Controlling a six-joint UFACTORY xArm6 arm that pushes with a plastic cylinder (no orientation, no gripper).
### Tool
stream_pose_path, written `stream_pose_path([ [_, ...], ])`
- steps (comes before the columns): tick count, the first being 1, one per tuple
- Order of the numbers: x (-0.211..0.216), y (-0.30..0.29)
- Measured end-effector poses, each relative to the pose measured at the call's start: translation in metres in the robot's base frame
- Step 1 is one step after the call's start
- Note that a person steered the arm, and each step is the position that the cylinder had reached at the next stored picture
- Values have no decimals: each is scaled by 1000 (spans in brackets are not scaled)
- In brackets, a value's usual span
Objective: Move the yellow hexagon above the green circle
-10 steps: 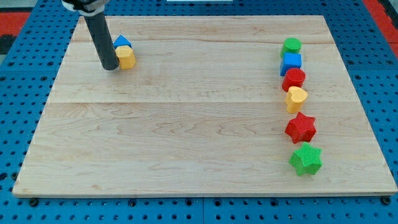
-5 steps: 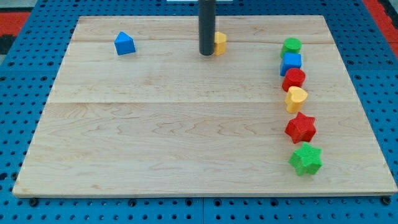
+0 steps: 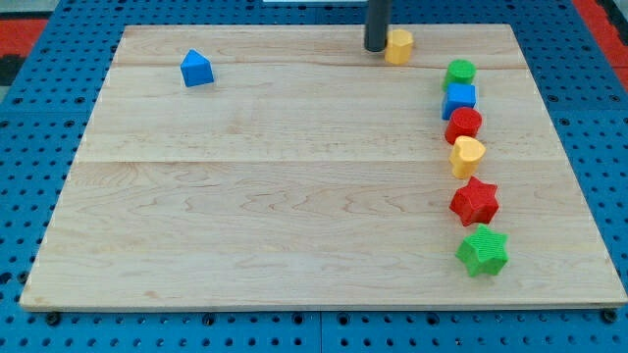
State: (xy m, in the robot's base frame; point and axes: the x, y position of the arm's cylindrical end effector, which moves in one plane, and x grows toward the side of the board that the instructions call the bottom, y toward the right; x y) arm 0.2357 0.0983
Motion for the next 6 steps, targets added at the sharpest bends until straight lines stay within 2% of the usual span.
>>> stream_pose_path([
  [3,-6,56],
  [4,-34,55],
  [6,-24,94],
])
